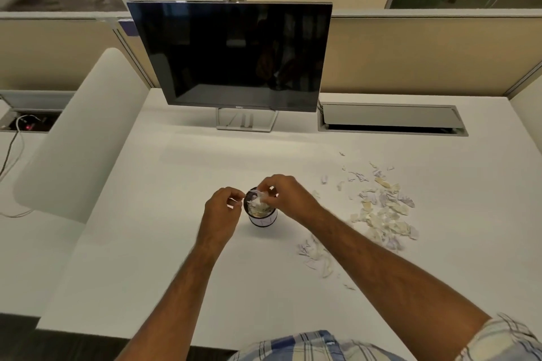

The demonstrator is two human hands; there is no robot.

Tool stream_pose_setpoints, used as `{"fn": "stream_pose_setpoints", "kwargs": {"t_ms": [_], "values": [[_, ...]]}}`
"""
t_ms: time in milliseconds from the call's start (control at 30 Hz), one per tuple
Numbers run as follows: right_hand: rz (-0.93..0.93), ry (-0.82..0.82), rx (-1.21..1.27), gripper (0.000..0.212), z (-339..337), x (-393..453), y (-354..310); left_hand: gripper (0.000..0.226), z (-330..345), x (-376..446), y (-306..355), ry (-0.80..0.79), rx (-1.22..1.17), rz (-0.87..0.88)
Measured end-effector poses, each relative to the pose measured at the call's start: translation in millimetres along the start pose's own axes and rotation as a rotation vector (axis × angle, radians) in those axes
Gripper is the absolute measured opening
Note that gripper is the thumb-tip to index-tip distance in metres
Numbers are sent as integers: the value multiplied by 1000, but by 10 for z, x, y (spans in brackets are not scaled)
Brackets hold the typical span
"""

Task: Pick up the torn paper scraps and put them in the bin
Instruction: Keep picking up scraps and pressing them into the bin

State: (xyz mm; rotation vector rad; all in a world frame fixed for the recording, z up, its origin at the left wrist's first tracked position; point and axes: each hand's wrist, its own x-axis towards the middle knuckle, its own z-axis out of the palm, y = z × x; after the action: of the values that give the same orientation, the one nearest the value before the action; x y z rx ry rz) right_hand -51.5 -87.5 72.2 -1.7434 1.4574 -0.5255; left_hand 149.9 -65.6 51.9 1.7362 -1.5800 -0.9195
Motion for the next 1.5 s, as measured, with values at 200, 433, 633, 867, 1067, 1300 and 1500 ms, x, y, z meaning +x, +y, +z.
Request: {"fn": "stream_pose_setpoints", "kwargs": {"t_ms": [200, 433, 633, 867, 1067, 1300, 1500], "values": [[16, 40, -75, 11, 57, 2, 102, 31, -8, -30, -74, -40, 29, 100], [83, 151, 44, 7, -104, -41, 267, 31, 118, -18, -146, -162, 499, 407], [120, 178, 60, 6, -231, -238, 442, 66, 262, 9, -63, -266, 991, 504], [214, 176, 99, 7, -368, -621, 741, 59, 332, 157, 169, -404, 1097, 549], [274, 208, 148, 6, -494, -940, 963, 88, 455, 256, 188, -540, 1198, 516], [376, 246, 146, 7, -631, -1244, 1264, 92, 593, 323, 338, -648, 1353, 494], [453, 272, 129, 8, -744, -1526, 1490, 87, 576, 284, 298, -545, 1250, 479]]}}
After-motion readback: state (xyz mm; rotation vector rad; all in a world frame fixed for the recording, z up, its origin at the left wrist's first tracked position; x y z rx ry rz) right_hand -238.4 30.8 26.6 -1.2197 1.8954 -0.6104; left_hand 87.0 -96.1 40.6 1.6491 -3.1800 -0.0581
